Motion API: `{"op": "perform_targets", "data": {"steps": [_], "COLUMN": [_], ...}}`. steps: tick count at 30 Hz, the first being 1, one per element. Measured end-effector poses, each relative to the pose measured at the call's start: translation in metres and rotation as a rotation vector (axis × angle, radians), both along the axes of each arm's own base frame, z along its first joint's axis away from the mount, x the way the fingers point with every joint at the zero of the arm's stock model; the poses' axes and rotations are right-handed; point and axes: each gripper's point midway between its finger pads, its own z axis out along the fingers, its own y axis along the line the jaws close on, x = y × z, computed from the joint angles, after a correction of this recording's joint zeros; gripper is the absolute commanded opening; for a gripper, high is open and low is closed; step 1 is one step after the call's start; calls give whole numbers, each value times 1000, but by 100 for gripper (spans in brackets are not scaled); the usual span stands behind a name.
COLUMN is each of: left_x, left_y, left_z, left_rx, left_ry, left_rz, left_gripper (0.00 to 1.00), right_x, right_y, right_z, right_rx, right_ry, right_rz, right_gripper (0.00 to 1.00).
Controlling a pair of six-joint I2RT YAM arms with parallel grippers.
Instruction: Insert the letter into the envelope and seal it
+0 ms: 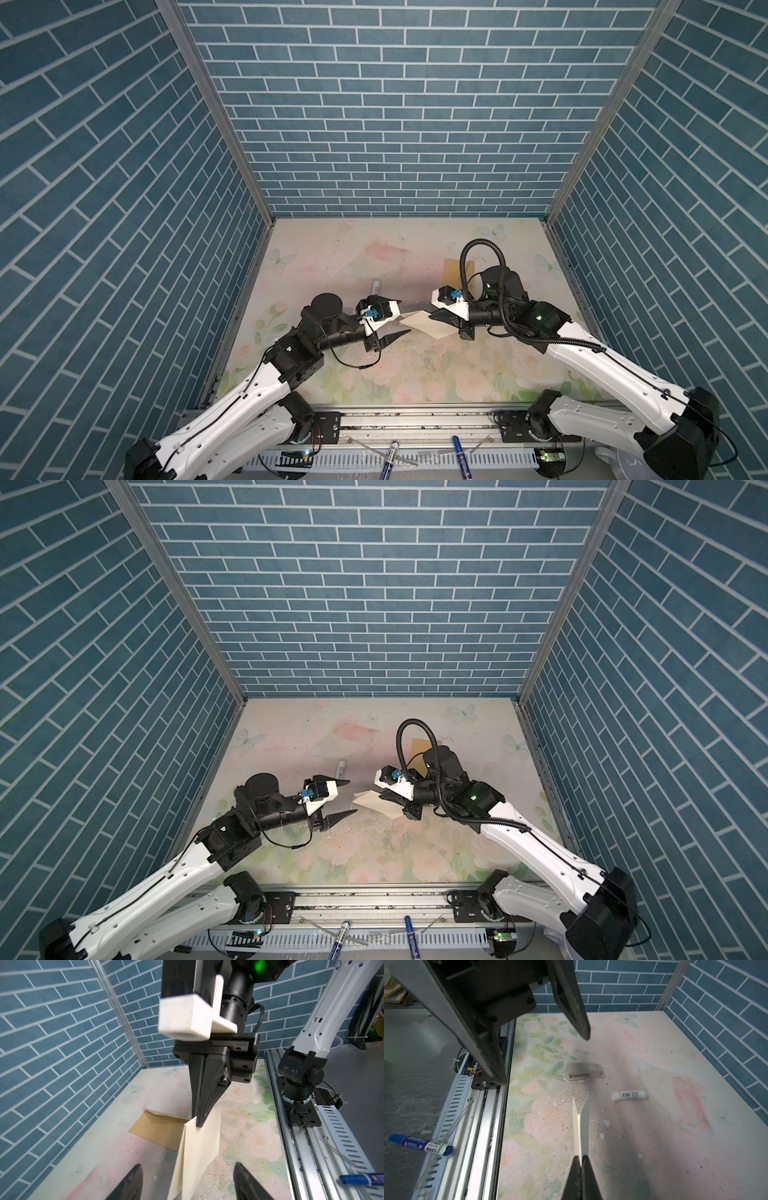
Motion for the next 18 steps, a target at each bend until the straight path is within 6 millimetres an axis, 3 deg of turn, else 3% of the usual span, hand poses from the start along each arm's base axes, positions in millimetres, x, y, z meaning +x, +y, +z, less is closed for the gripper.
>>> {"op": "perform_targets", "data": {"steps": [4,12,18], "left_x": [0,11,11], "left_y": [-3,-28,-36], "left_z": [1,-26,-31], "left_rx": [10,76,69], "left_ry": [-2,99,131], "left_rz": [-17,-90,-128], "left_gripper": [65,47,30], "right_x": [-2,-9,-11], "right_y": [2,9,10], "right_z": [3,-5,-5], "right_rx": [-5,-29,-27], "right_ry": [10,34,32], "right_rz": [15,57,67], "right_gripper": [0,0,0]}}
